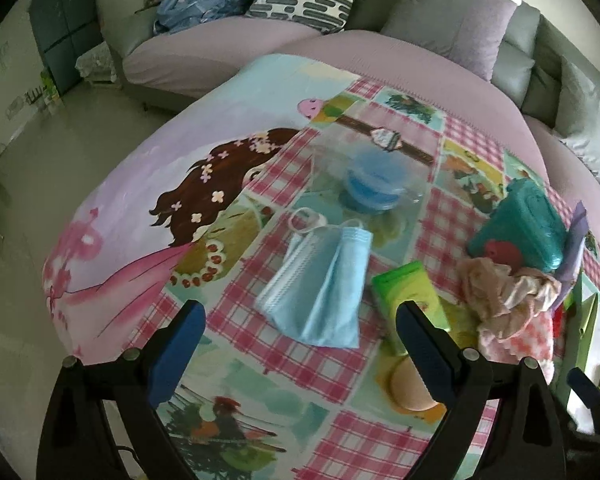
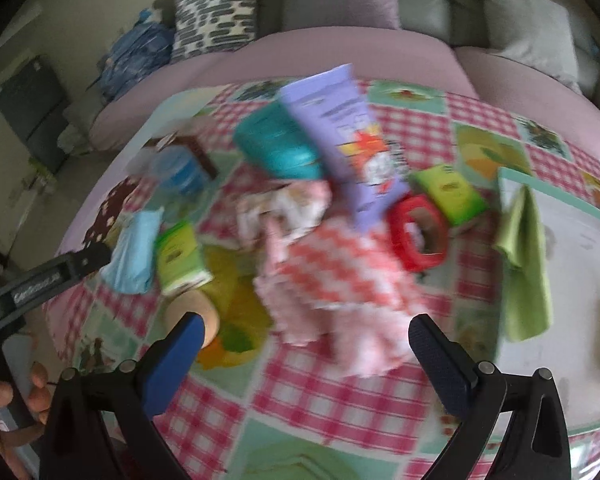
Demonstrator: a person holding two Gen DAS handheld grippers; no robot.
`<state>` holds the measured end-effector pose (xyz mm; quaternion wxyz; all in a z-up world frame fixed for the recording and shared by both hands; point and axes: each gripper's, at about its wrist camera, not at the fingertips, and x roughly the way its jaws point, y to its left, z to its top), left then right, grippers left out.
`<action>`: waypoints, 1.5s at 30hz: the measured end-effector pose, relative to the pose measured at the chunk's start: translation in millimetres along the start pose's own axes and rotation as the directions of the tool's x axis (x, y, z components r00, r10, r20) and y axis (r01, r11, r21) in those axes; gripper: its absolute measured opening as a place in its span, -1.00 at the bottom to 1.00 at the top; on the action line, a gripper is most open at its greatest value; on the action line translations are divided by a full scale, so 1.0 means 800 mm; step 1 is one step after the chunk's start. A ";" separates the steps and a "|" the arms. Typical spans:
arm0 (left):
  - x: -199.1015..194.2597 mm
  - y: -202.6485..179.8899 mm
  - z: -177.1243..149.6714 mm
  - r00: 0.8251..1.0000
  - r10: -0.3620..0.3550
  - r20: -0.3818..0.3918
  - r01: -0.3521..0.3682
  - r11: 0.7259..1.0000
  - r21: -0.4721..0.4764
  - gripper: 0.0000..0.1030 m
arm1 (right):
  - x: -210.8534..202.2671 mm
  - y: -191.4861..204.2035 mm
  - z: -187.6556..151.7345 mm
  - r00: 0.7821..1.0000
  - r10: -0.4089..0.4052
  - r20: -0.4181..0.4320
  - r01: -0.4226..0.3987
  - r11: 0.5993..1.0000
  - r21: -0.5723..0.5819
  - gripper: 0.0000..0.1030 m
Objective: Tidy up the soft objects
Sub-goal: 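Grasp the beige round puff with the right gripper while the left grasps the blue mask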
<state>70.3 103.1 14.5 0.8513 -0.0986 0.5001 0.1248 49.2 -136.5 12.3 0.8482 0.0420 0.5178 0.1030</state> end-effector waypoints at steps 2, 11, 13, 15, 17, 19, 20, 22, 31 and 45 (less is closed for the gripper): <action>0.006 0.006 0.001 1.000 -0.003 -0.012 0.003 1.000 -0.002 0.87 | 0.008 0.018 -0.001 1.000 0.012 -0.013 -0.013 1.000 -0.029 1.00; 0.041 0.023 -0.003 0.995 -0.062 -0.083 0.060 0.998 -0.031 0.87 | 0.049 0.084 -0.013 0.995 0.034 -0.089 -0.046 0.989 -0.144 1.00; 0.045 0.023 -0.003 0.993 -0.083 -0.088 0.080 0.996 -0.033 0.87 | 0.057 0.094 -0.017 0.994 0.031 -0.104 -0.048 0.986 -0.163 1.00; 0.049 0.021 -0.005 0.991 -0.097 -0.095 0.095 0.995 -0.030 0.87 | 0.065 0.102 -0.019 0.993 0.026 -0.115 -0.046 0.983 -0.176 1.00; 0.054 0.017 -0.005 0.989 -0.108 -0.105 0.106 0.994 -0.024 0.87 | 0.072 0.107 -0.020 0.992 0.020 -0.124 -0.043 0.981 -0.187 1.00; 0.059 0.013 -0.006 0.987 -0.116 -0.115 0.115 0.993 -0.016 0.87 | 0.079 0.113 -0.020 0.991 0.013 -0.132 -0.039 0.980 -0.195 0.99; 0.062 0.010 -0.006 0.985 -0.120 -0.121 0.119 0.993 -0.012 0.87 | 0.083 0.115 -0.021 0.990 0.008 -0.138 -0.036 0.979 -0.201 0.99; 0.066 0.008 -0.006 0.984 -0.120 -0.128 0.121 0.993 -0.005 0.87 | 0.088 0.118 -0.022 0.990 -0.001 -0.144 -0.030 0.978 -0.208 0.99; 0.077 0.015 -0.006 0.986 -0.101 -0.130 0.099 0.995 -0.019 0.85 | 0.098 0.120 -0.023 0.990 -0.040 -0.137 0.009 0.976 -0.219 0.97; 0.074 0.018 -0.006 0.991 -0.083 -0.108 0.085 0.996 0.014 0.13 | 0.094 0.121 -0.022 0.993 -0.079 -0.088 0.056 0.970 -0.236 0.35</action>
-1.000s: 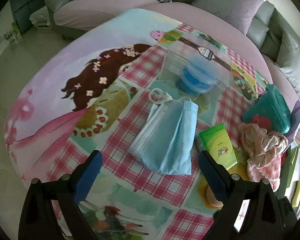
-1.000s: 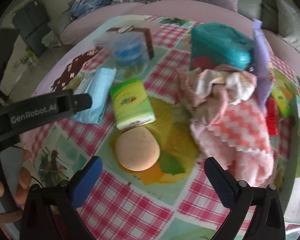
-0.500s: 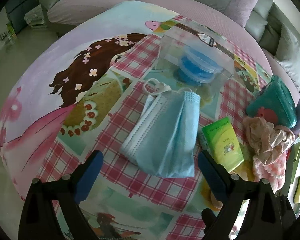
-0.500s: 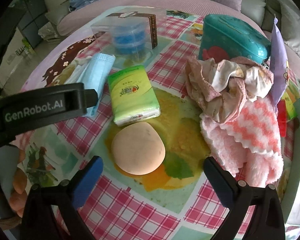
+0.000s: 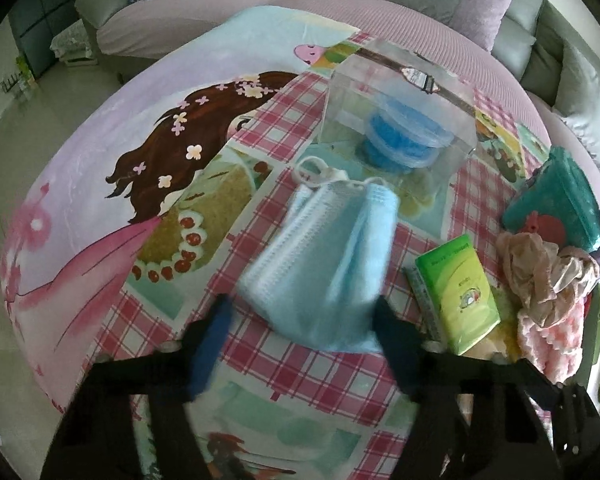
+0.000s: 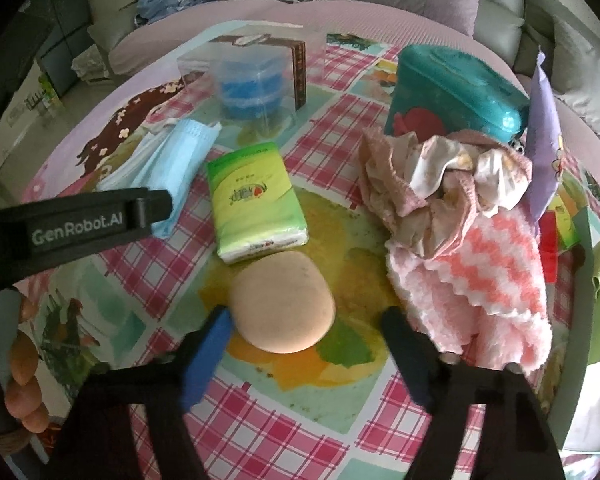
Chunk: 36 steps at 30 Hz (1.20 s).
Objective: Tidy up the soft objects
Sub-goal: 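Grasp the beige round puff with the right gripper while the left grasps the blue mask, then carry the puff with the right gripper into the tray while the left carries the mask there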
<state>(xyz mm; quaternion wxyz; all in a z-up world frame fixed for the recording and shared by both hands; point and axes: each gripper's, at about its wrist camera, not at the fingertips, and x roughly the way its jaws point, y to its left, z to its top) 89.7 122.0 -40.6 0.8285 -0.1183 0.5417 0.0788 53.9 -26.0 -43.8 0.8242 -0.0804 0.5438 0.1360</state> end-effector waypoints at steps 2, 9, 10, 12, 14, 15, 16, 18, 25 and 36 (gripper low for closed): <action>-0.003 0.000 0.000 1.000 -0.024 0.004 0.024 1.000 -0.003 -0.11 | -0.003 -0.001 0.001 1.000 0.002 0.008 -0.002 1.000 -0.001 0.14; -0.003 0.000 -0.002 0.998 -0.056 0.002 0.056 0.998 0.004 -0.41 | -0.006 -0.002 0.002 1.000 0.006 0.013 -0.006 1.000 -0.005 0.03; -0.003 -0.001 -0.003 0.998 -0.058 0.003 0.058 0.998 0.005 -0.44 | -0.006 -0.002 0.003 1.000 0.007 0.013 -0.007 1.000 -0.006 0.03; -0.004 -0.001 -0.003 0.998 -0.059 0.005 0.059 0.998 0.010 -0.46 | -0.007 -0.002 0.001 1.000 0.008 0.013 -0.008 1.000 -0.004 0.03; -0.004 -0.001 -0.002 0.998 -0.060 0.006 0.060 0.998 0.013 -0.48 | -0.009 -0.005 0.000 1.000 0.009 0.013 -0.009 1.000 -0.004 0.03; -0.005 -0.001 -0.002 0.998 -0.061 0.006 0.061 0.998 0.014 -0.49 | -0.009 -0.004 0.000 1.000 0.008 0.013 -0.008 1.000 -0.003 0.03; -0.004 0.000 -0.001 0.998 -0.063 0.007 0.063 0.998 0.016 -0.50 | -0.009 -0.004 0.000 1.000 0.008 0.013 -0.008 1.000 -0.003 0.03; -0.006 0.000 -0.001 0.998 -0.068 0.009 0.068 0.998 0.018 -0.54 | -0.010 -0.003 0.000 1.000 0.007 0.013 -0.007 1.000 -0.002 0.03; -0.009 -0.004 -0.001 0.997 -0.076 0.017 0.075 0.996 0.045 -0.60 | -0.011 -0.007 -0.001 1.000 0.006 0.009 -0.006 1.000 0.008 0.03; -0.020 -0.003 0.001 0.995 -0.092 0.041 0.090 0.995 0.043 -0.66 | -0.016 -0.008 -0.003 1.000 0.014 0.006 -0.014 1.000 0.007 0.00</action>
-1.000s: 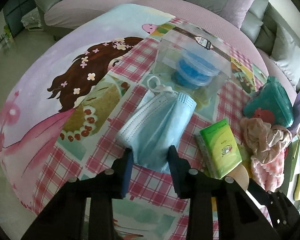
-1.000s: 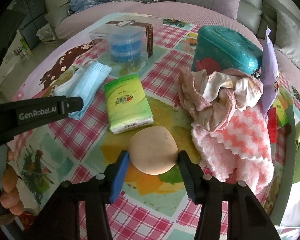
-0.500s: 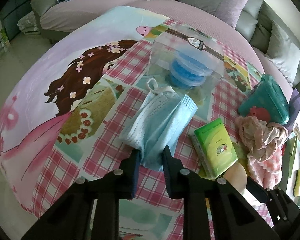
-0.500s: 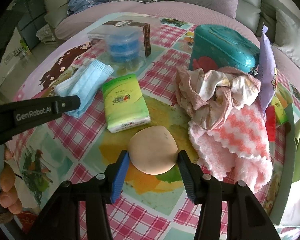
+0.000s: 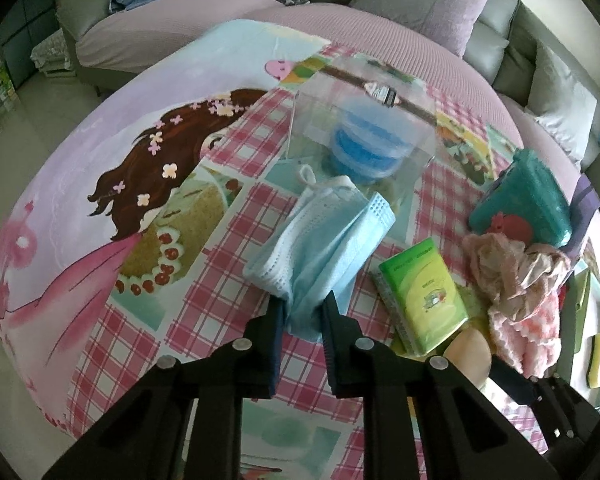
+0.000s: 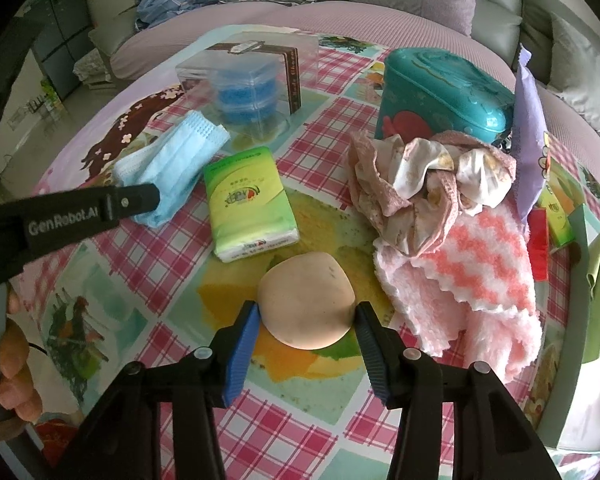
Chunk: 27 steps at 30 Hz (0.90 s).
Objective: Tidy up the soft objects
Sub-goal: 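Carry the puff with the right gripper into the tray while the left carries the mask there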
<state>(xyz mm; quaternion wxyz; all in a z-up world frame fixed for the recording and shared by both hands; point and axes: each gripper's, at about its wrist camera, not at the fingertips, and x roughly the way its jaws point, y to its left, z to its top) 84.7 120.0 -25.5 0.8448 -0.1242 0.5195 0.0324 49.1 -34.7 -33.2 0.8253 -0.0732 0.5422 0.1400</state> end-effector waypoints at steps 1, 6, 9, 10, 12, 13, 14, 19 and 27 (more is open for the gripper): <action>-0.004 0.001 0.001 1.000 -0.004 0.009 0.004 1.000 -0.002 -0.67 | -0.003 -0.001 -0.001 1.000 0.004 0.002 -0.004 1.000 0.002 -0.01; -0.028 -0.001 0.004 0.998 -0.018 0.063 0.018 1.000 0.003 -0.69 | -0.024 -0.010 -0.002 0.999 0.005 0.035 -0.006 1.000 0.013 -0.01; -0.046 -0.005 0.004 0.995 -0.030 0.097 0.029 1.000 0.011 -0.69 | -0.035 -0.014 -0.003 0.998 0.008 0.055 -0.010 1.000 0.023 -0.01; -0.053 -0.006 0.006 0.993 -0.031 0.113 0.030 0.999 0.016 -0.69 | -0.041 -0.016 -0.003 0.998 0.010 0.064 -0.012 1.000 0.027 -0.01; -0.066 -0.010 0.007 0.989 -0.039 0.141 0.036 0.999 0.025 -0.69 | -0.052 -0.021 -0.002 0.997 0.009 0.083 -0.012 0.999 0.036 -0.01; -0.072 -0.013 0.007 0.987 -0.046 0.155 0.041 0.999 0.030 -0.69 | -0.056 -0.023 -0.002 0.996 0.008 0.090 -0.012 0.999 0.041 -0.01; -0.078 -0.017 0.008 0.984 -0.053 0.168 0.047 0.998 0.036 -0.69 | -0.061 -0.026 -0.001 0.995 0.007 0.099 -0.012 0.999 0.047 -0.01; -0.095 -0.043 0.010 0.978 -0.076 0.194 0.061 0.995 0.085 -0.69 | -0.081 -0.047 0.000 0.992 0.000 0.126 -0.012 0.996 0.088 -0.01; -0.115 -0.111 0.015 0.970 -0.129 0.205 0.092 0.979 0.182 -0.69 | -0.118 -0.104 -0.001 0.985 -0.041 0.166 0.012 0.985 0.174 -0.01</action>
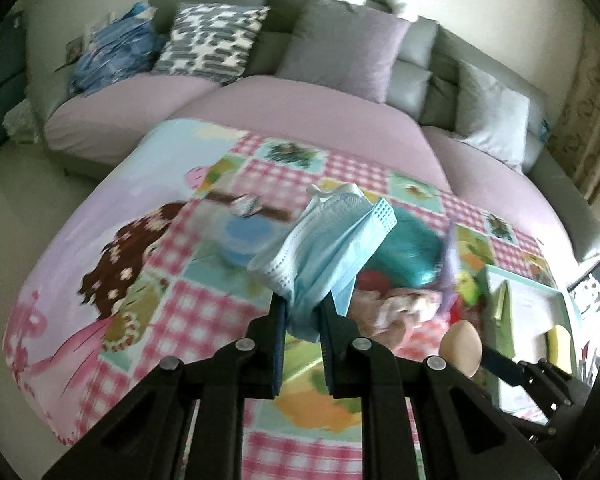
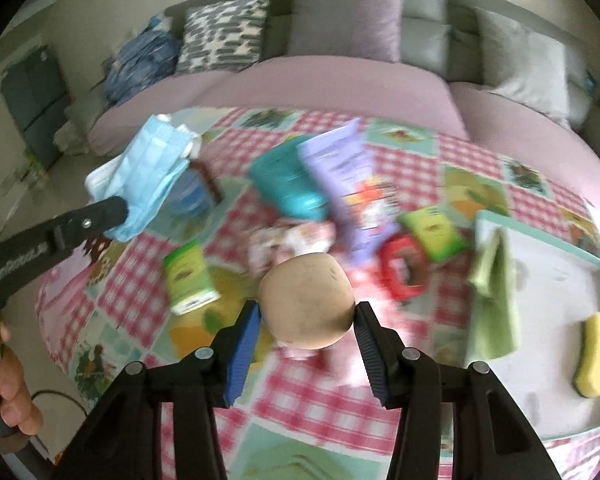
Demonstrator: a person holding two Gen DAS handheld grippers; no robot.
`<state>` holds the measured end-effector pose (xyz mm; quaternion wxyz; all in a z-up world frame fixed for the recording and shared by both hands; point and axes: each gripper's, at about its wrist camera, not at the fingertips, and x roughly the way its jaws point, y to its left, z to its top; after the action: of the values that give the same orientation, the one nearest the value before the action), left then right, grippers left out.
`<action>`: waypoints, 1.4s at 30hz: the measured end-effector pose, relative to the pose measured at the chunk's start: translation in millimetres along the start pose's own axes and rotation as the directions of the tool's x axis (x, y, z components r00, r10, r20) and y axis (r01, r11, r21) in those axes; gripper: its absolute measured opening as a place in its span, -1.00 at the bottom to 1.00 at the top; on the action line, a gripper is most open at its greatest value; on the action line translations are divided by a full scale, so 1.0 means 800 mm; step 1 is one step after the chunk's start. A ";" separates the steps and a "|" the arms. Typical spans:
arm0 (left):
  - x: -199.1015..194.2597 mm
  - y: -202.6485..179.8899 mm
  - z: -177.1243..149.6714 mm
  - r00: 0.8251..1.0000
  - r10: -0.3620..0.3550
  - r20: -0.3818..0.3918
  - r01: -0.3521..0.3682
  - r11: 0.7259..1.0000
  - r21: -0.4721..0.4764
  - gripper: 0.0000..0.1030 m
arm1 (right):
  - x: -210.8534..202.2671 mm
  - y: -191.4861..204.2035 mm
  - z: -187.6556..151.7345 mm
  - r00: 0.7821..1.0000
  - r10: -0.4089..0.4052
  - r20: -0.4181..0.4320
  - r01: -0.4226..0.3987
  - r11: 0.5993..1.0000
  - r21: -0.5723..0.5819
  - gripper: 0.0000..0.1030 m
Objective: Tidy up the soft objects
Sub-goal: 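Carry the puff with the right gripper into the tray while the left carries the mask there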
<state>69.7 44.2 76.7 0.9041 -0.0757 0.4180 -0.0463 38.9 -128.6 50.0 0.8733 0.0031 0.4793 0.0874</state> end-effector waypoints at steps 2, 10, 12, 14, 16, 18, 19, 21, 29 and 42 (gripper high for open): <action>-0.005 -0.023 0.007 1.000 -0.020 0.011 0.019 0.999 0.037 -0.69 | -0.010 -0.021 0.004 1.000 -0.018 0.013 0.018 0.999 0.031 -0.01; -0.016 -0.135 0.026 0.994 -0.109 0.023 0.102 0.973 0.205 -0.69 | -0.057 -0.140 0.004 0.987 -0.151 0.060 0.134 0.964 0.229 0.00; -0.014 -0.164 0.029 0.991 -0.134 0.015 0.126 0.962 0.241 -0.69 | -0.064 -0.170 0.000 0.980 -0.193 0.049 0.172 0.946 0.275 0.00; -0.009 -0.196 0.030 0.985 -0.170 -0.001 0.164 0.948 0.272 -0.69 | -0.067 -0.199 -0.006 0.970 -0.242 0.032 0.220 0.922 0.318 0.00; -0.003 -0.225 0.029 0.981 -0.194 -0.017 0.190 0.935 0.299 -0.69 | -0.069 -0.230 -0.014 0.960 -0.281 0.013 0.257 0.897 0.360 0.00; 0.007 -0.256 0.026 0.978 -0.207 -0.039 0.208 0.921 0.329 -0.69 | -0.070 -0.255 -0.020 0.954 -0.300 0.001 0.276 0.878 0.392 0.00; 0.013 -0.272 0.024 0.975 -0.214 -0.054 0.219 0.914 0.343 -0.69 | -0.070 -0.269 -0.023 0.949 -0.314 -0.007 0.290 0.866 0.407 0.00; 0.028 -0.303 0.019 0.973 -0.216 -0.085 0.232 0.902 0.365 -0.69 | -0.066 -0.284 -0.026 0.943 -0.333 -0.019 0.309 0.852 0.422 0.00; 0.097 -0.362 -0.006 0.966 -0.198 -0.167 0.249 0.892 0.377 -0.68 | -0.037 -0.327 -0.038 0.945 -0.321 -0.069 0.313 0.821 0.477 0.00; 0.148 -0.358 -0.032 0.943 -0.184 -0.277 0.270 0.910 0.314 -0.54 | -0.021 -0.340 -0.048 0.948 -0.298 -0.109 0.311 0.808 0.500 0.04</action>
<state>120.5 -257.5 22.3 0.8339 0.0429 0.4982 -0.2335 38.7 -401.7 18.7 0.8375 0.1564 0.4903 -0.1838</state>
